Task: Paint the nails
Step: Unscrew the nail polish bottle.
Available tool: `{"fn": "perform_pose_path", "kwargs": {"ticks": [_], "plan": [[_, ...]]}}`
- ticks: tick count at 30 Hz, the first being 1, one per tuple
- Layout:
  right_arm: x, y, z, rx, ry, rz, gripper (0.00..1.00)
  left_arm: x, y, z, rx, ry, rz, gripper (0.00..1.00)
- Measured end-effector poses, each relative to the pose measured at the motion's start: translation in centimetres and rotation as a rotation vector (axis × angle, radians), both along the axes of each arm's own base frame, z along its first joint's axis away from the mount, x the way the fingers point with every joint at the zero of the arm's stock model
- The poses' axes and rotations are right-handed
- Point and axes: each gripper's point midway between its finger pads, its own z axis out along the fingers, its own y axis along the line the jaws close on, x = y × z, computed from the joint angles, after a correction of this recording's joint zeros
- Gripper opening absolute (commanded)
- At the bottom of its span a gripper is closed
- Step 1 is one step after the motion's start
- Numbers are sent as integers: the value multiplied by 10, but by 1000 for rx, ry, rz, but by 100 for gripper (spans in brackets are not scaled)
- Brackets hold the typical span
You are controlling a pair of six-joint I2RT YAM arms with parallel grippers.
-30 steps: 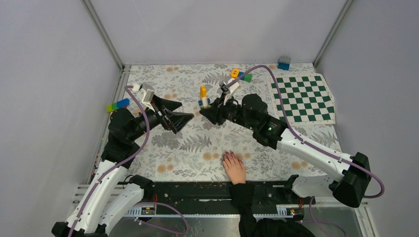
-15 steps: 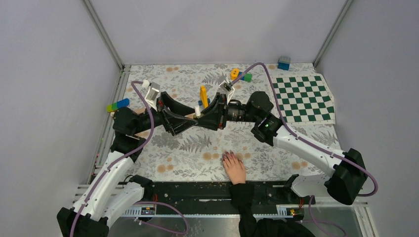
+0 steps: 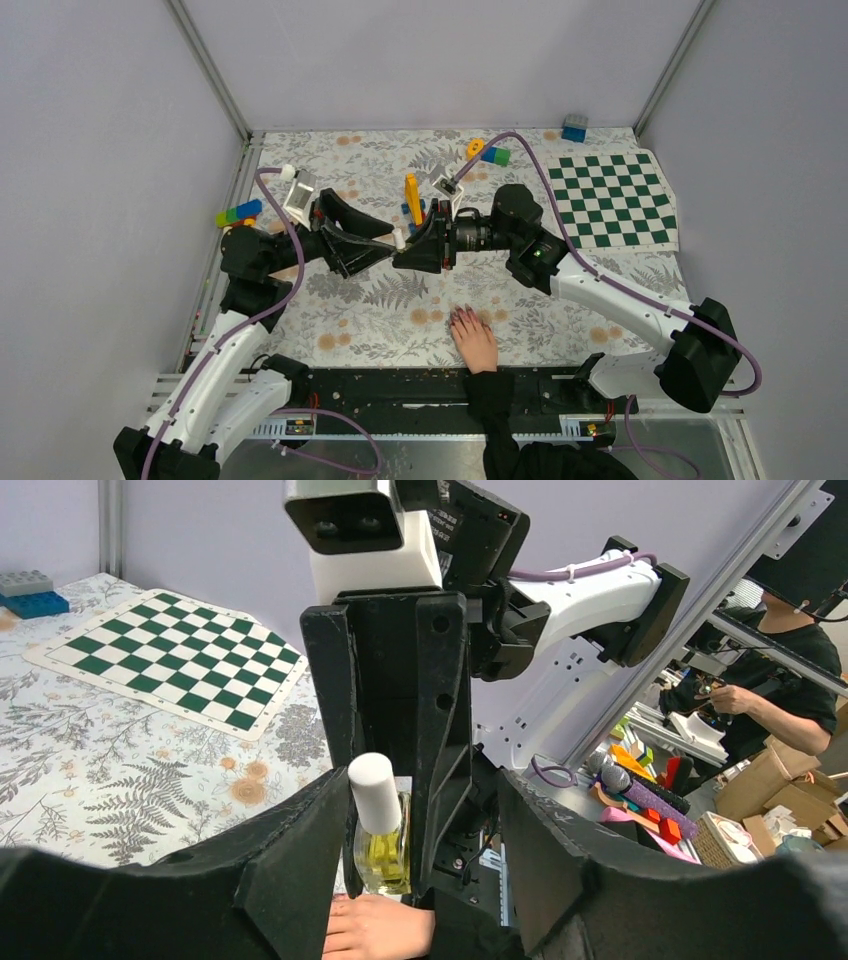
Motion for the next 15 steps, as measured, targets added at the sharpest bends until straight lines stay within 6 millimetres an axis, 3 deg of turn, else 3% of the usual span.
{"fn": "perform_pose_path", "kwargs": {"ticks": [6,12,15], "plan": [[0,-1,-10,-45,-13,-3,0,7,-2,-9,18,42,1,56],[1,1,-5,-66,-58,-12,0,16,-5,-23,46,112,4,57],[0,2,-5,-75,-73,-8,0,20,-7,-28,54,134,3,52]]}}
